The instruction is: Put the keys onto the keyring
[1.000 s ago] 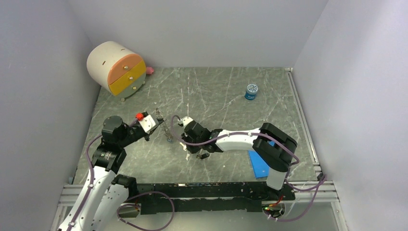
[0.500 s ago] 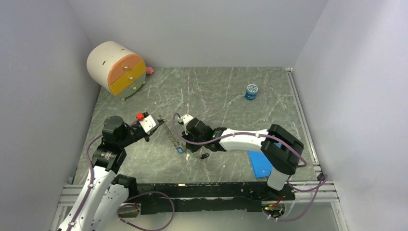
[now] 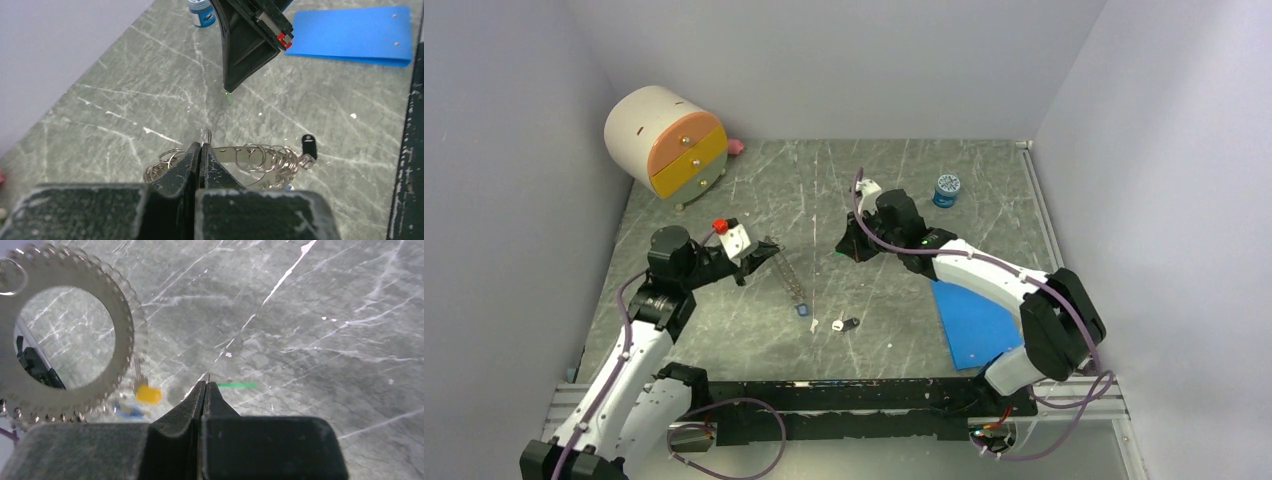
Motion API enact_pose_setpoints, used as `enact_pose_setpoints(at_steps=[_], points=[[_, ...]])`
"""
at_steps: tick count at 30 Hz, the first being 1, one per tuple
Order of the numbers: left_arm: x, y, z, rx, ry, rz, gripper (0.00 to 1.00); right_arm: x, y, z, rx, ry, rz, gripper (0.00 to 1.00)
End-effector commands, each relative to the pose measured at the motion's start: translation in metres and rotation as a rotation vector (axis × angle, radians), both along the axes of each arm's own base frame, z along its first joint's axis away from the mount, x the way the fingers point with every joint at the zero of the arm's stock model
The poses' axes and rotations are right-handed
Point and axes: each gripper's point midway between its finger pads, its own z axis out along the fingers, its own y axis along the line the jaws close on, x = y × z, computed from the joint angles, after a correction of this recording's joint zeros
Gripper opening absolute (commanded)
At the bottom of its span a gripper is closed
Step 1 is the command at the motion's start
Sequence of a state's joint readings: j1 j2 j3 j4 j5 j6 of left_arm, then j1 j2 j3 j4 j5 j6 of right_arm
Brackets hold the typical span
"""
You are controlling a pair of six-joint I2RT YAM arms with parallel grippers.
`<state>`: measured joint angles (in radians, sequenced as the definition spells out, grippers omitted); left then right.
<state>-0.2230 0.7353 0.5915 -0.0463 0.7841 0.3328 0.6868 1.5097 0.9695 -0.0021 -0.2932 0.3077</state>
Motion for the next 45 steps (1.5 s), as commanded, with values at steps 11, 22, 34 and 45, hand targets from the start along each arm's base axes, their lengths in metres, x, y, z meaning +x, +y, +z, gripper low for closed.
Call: enact_pose_setpoints(at_steps=[11,22,34,45], points=[[0.008,-0.058,0.034,-0.188,-0.125,-0.186,0.03,0.020,-0.042,0.072,0.085,-0.227,0.010,0.00],[-0.018,-0.088,0.001,-0.045,-0.308,-0.400,0.03,-0.019,-0.033,0.081,0.217,-0.195,0.238,0.00],[-0.014,-0.077,-0.004,0.004,-0.298,-0.274,0.03,-0.039,-0.027,0.083,0.252,-0.176,0.366,0.00],[-0.010,-0.078,-0.026,0.000,-0.273,-0.243,0.03,-0.057,-0.013,0.077,0.327,-0.112,0.476,0.00]])
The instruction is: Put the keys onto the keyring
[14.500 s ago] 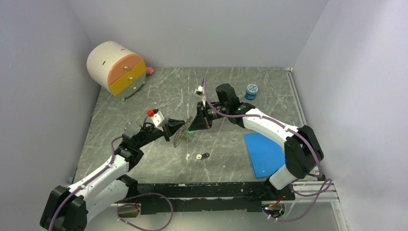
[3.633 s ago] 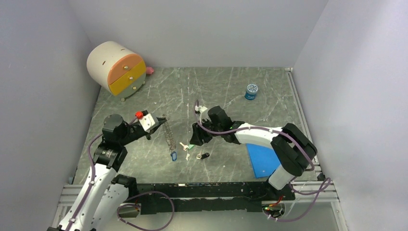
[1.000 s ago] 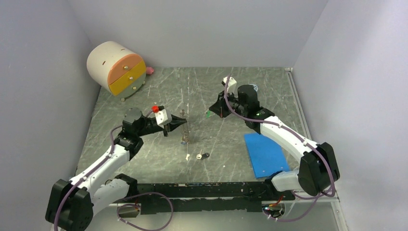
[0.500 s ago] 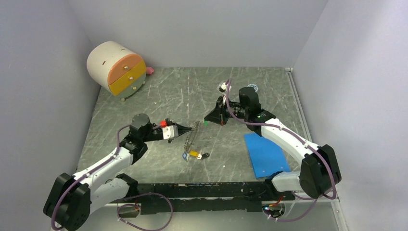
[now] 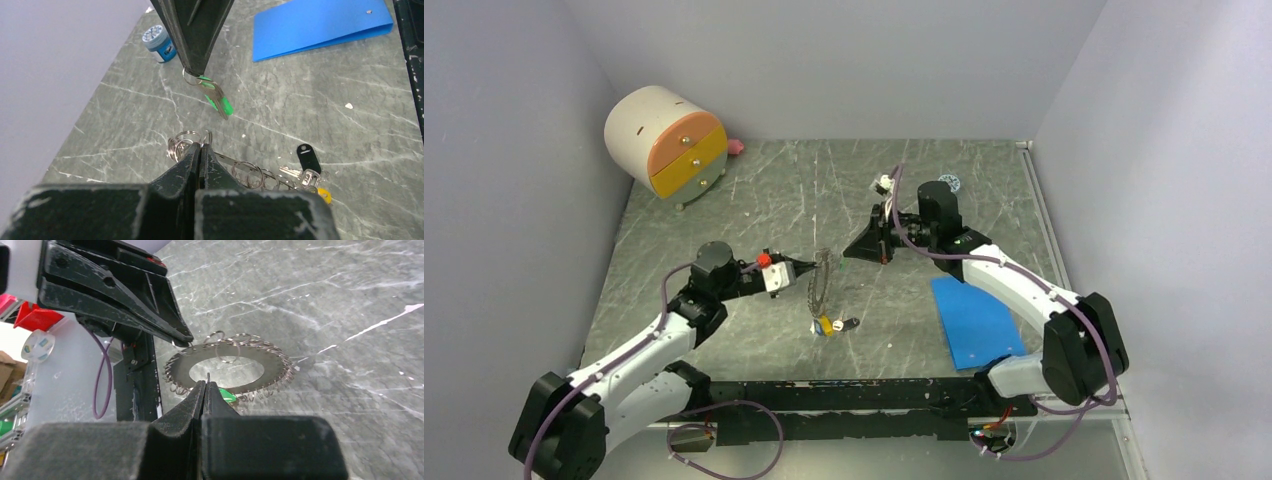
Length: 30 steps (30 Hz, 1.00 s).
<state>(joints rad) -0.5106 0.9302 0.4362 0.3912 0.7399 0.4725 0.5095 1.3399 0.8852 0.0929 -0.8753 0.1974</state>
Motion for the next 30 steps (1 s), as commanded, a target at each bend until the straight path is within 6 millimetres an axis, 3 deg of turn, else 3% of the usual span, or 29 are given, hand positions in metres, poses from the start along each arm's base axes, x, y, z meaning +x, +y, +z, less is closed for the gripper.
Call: enact_pose_setpoints(at_steps=[1,11,30], points=[[0.004,-0.004,0.007,-0.050,-0.065,0.013,0.03,-0.013,0.011,0.006,0.053,-0.009,0.098,0.00],[-0.004,-0.013,-0.005,-0.051,-0.125,-0.027,0.02,-0.033,0.032,-0.004,0.032,0.033,0.209,0.00],[-0.007,-0.015,-0.009,0.002,-0.165,-0.016,0.03,-0.029,0.038,-0.026,-0.055,0.111,0.218,0.00]])
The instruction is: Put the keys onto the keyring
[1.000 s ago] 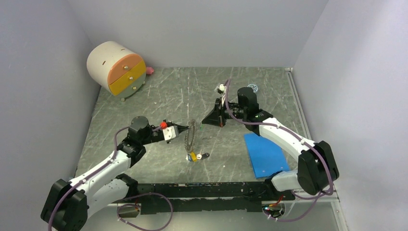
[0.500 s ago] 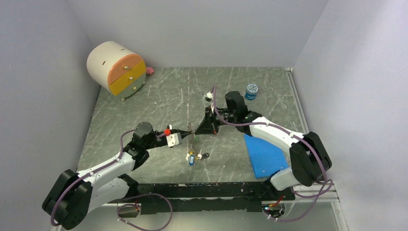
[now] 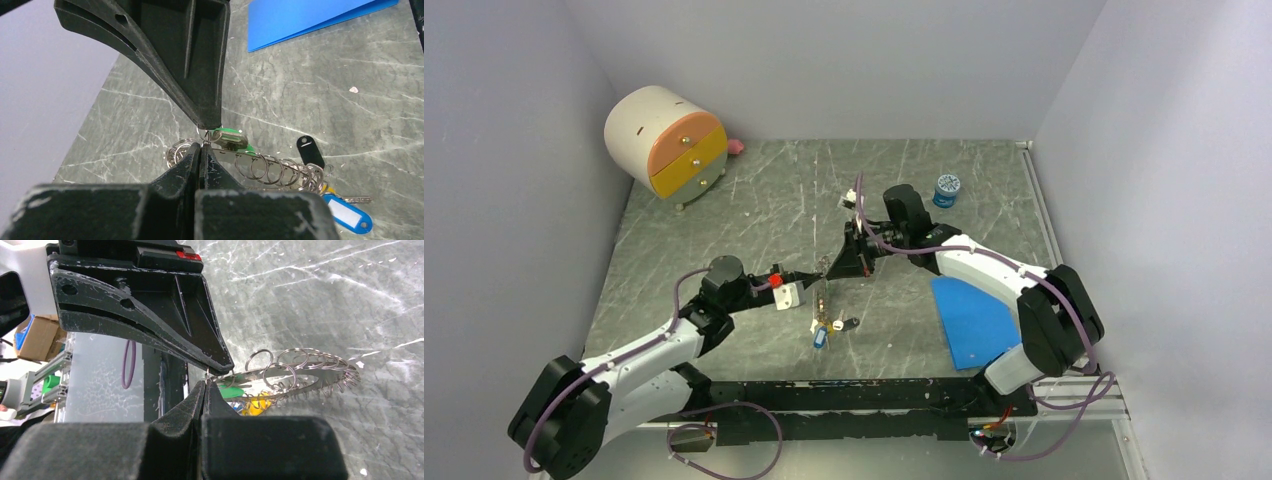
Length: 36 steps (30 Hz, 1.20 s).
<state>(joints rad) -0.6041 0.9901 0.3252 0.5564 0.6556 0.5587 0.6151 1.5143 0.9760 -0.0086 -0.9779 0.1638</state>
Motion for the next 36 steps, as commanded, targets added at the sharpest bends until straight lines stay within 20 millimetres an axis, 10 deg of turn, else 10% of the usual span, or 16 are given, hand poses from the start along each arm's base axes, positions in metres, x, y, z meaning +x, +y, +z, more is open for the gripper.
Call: enact_pose_setpoints(at_steps=[1,17,36], points=[[0.002,-0.002,0.023,-0.034,-0.084,-0.002,0.03,0.004,0.002,0.008,0.015,-0.037,0.005,0.00],[-0.001,0.001,0.025,-0.024,-0.103,-0.002,0.03,0.007,0.000,0.017,0.045,-0.048,-0.012,0.00],[-0.005,0.001,0.025,-0.027,-0.120,-0.018,0.03,0.011,0.000,-0.020,-0.018,0.064,0.029,0.00]])
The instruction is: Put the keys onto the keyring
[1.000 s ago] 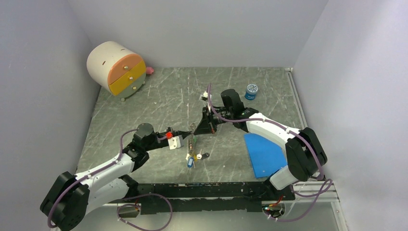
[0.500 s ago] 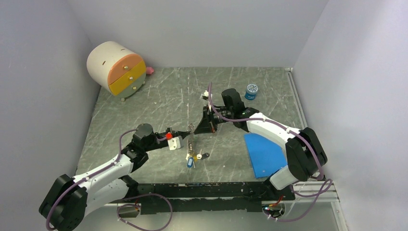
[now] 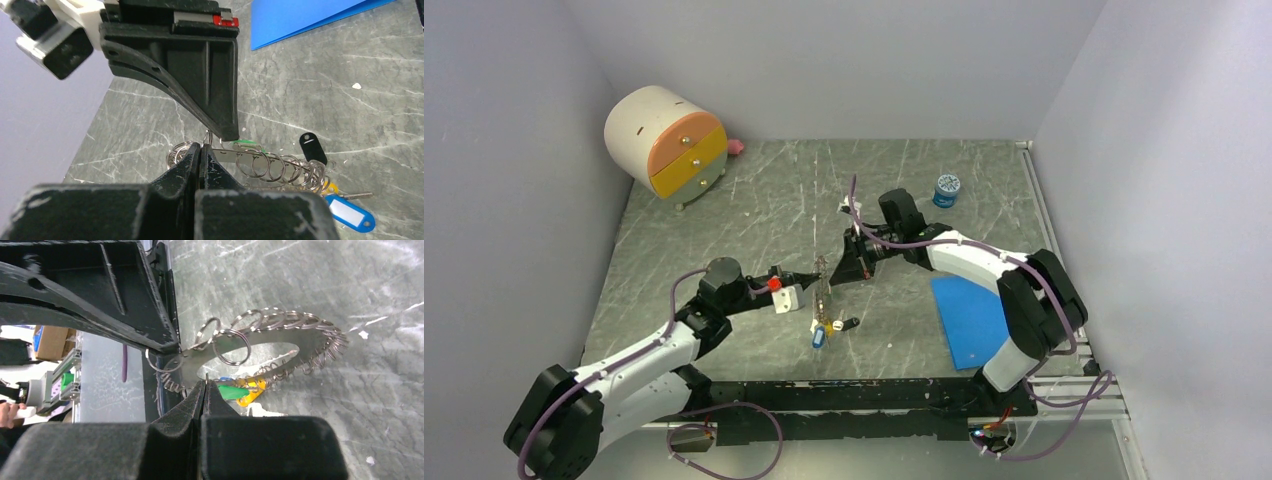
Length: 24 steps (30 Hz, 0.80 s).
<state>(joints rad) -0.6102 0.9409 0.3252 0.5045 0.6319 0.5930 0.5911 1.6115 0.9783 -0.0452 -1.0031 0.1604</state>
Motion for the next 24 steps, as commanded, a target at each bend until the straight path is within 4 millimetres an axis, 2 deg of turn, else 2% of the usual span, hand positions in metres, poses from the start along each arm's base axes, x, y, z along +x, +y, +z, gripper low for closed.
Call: enact_pose_setpoints(at_steps=[1,4,12,21,24], points=[[-0.003,-0.004,0.022,-0.041,-0.091,-0.033,0.02,0.006,0.005,0.016,0.049,-0.050,0.032,0.00],[-0.003,-0.003,0.021,-0.037,-0.095,-0.031,0.03,0.004,0.005,0.023,0.068,-0.067,0.049,0.00],[-0.007,-0.002,0.019,-0.025,-0.153,-0.043,0.03,-0.006,0.001,0.064,0.120,-0.140,0.115,0.00],[-0.011,0.000,0.013,-0.006,-0.266,-0.042,0.03,-0.017,0.004,0.070,0.118,-0.075,0.186,0.00],[-0.011,0.001,0.014,-0.005,-0.286,-0.036,0.03,-0.020,0.006,0.064,0.094,-0.074,0.220,0.00]])
